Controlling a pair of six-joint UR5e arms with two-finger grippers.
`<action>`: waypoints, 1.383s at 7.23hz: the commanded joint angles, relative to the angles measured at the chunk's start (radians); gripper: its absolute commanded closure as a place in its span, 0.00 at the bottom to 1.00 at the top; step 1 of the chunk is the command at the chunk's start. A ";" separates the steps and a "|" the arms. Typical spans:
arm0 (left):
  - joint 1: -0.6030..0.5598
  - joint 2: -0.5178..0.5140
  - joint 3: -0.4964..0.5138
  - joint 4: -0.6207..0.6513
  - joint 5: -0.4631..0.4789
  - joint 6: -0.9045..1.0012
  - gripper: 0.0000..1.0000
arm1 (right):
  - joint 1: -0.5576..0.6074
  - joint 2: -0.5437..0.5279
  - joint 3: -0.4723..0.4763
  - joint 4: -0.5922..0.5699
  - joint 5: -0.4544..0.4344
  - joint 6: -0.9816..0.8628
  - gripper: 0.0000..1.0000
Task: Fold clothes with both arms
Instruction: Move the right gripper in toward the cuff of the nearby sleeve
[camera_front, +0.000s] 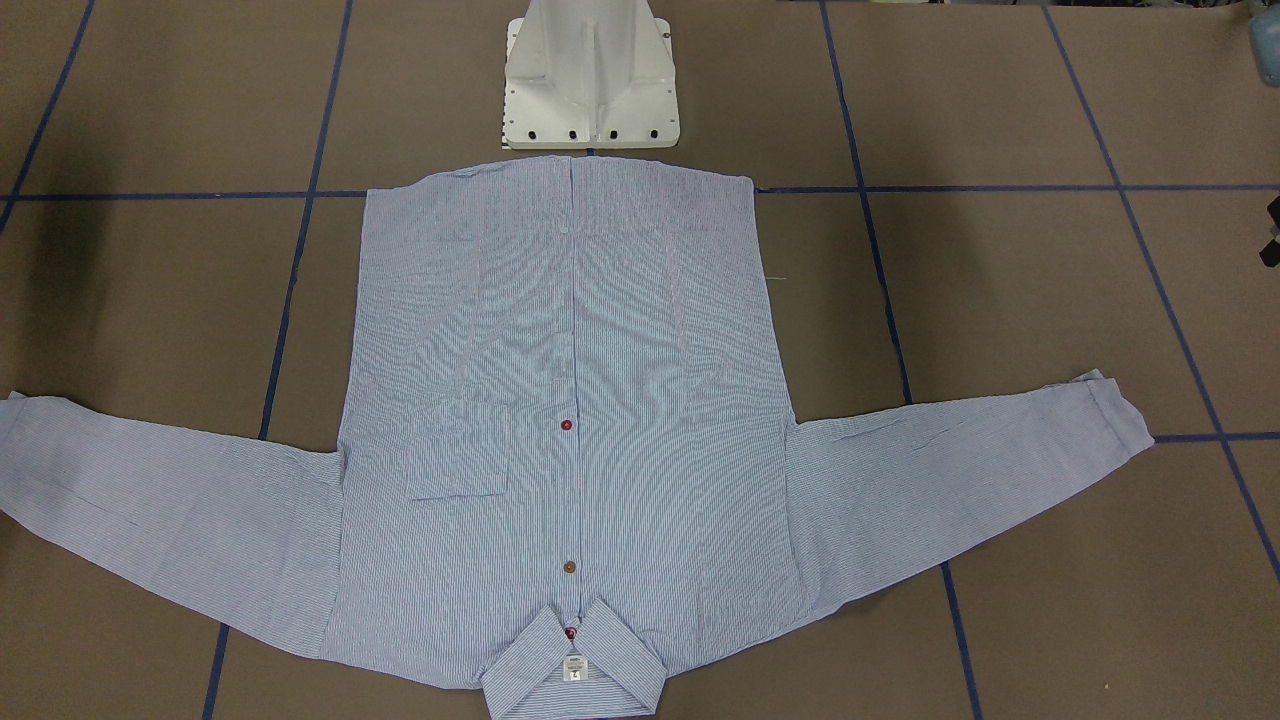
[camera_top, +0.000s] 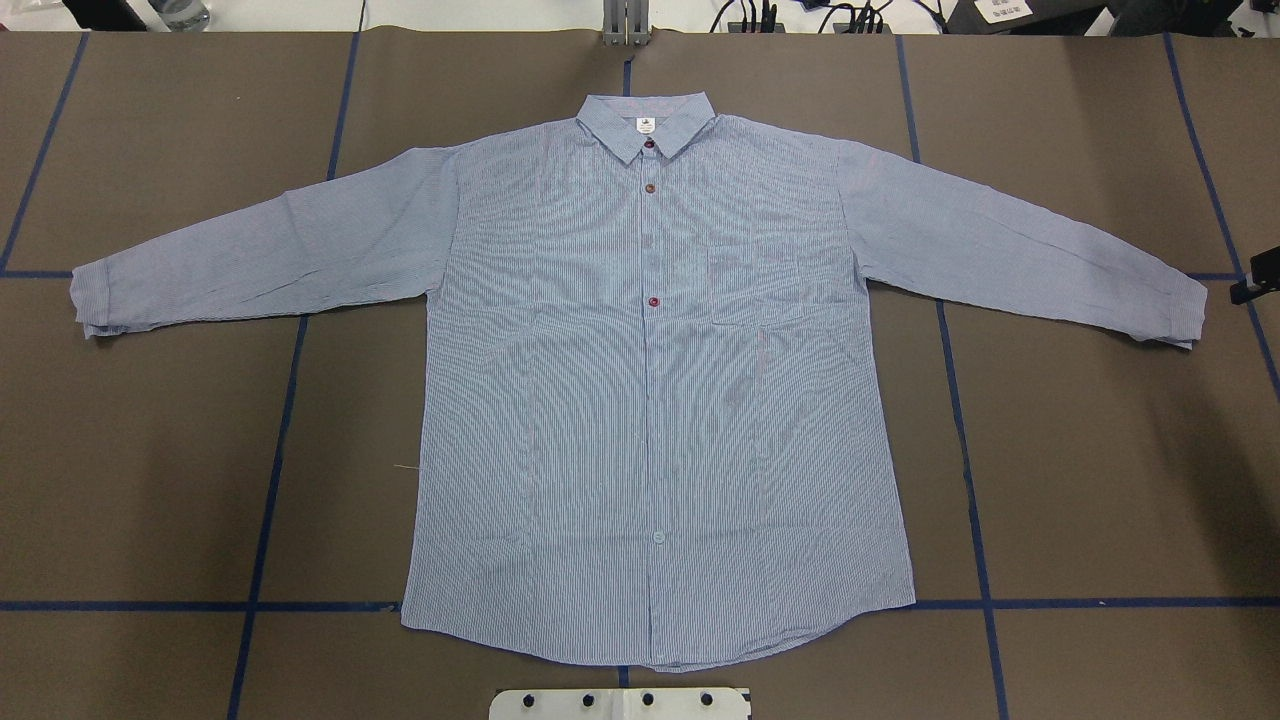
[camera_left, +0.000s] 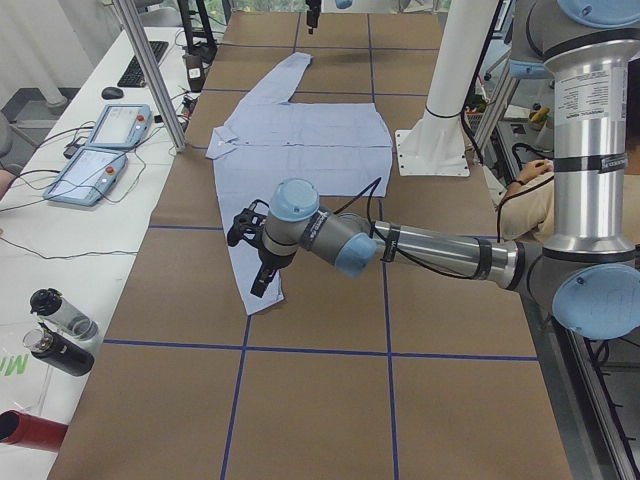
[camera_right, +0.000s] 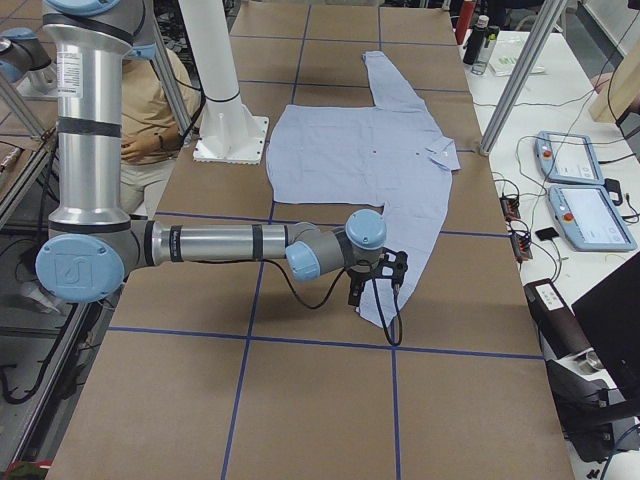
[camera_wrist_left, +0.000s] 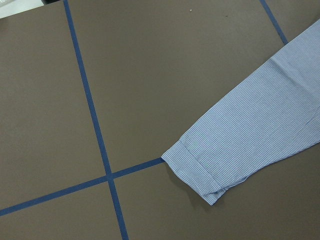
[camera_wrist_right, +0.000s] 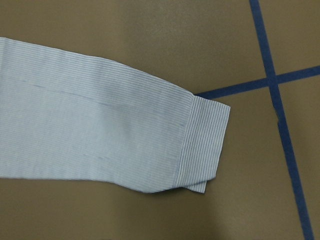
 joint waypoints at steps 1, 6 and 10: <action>0.000 -0.001 -0.006 0.000 0.000 0.000 0.01 | -0.127 0.004 -0.131 0.318 -0.125 0.321 0.09; 0.000 -0.001 -0.009 0.000 0.000 0.000 0.01 | -0.144 0.048 -0.230 0.338 -0.148 0.356 0.20; 0.000 -0.001 -0.011 0.001 0.000 0.000 0.01 | -0.151 0.053 -0.256 0.338 -0.154 0.364 0.39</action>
